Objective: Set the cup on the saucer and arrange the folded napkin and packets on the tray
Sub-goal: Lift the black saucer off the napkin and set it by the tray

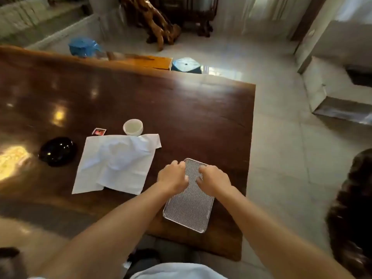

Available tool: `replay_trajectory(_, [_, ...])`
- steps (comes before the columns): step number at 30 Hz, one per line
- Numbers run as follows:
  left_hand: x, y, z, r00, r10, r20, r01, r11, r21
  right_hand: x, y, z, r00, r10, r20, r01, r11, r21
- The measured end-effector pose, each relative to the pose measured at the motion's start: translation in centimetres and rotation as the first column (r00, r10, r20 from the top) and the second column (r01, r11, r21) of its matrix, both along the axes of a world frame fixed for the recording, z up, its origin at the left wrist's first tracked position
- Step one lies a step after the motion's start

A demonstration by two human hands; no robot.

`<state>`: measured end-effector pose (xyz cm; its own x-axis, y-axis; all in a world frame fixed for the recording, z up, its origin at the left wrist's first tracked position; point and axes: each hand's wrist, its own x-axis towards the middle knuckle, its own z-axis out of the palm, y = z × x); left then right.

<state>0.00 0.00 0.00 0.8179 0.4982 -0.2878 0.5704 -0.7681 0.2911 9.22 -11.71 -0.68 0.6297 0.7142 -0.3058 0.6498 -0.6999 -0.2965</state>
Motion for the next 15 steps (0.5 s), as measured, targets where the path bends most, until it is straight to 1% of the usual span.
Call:
replay_trajectory(1, [-0.9,0.1,-0.3,0.999,0.025,-0.024,-0.026,0.999,-0.026,-0.8,0.0,-0.3,1.0,0.001,-0.018,-0.001,1.0,-0.028])
replay_trajectory(3, [-2.7,0.5,-1.7,0.995,0.102,-0.005,-0.102,0.992,-0.071,-2.1,0.2,-1.8,0.999,-0.012,-0.047,0.012,1.0,0.004])
replay_trajectory(7, [-6.4,1.6,-3.6,0.971,0.235,-0.046,-0.239,0.965,-0.109,-5.5,1.6,-4.0,0.994,-0.026,-0.103,0.028,0.999,0.015])
replay_trajectory(12, [-10.4,4.2,-4.7,0.897,0.435,-0.079,-0.441,0.876,-0.194,-9.2,4.5,-5.2,0.986,0.014,-0.168,-0.012,1.0,0.015])
replay_trajectory(15, [-12.8,6.9,-5.3,0.856,0.509,-0.091,-0.517,0.834,-0.193,-11.0,7.2,-5.6,0.981,0.059,-0.183,-0.057,0.998,0.015])
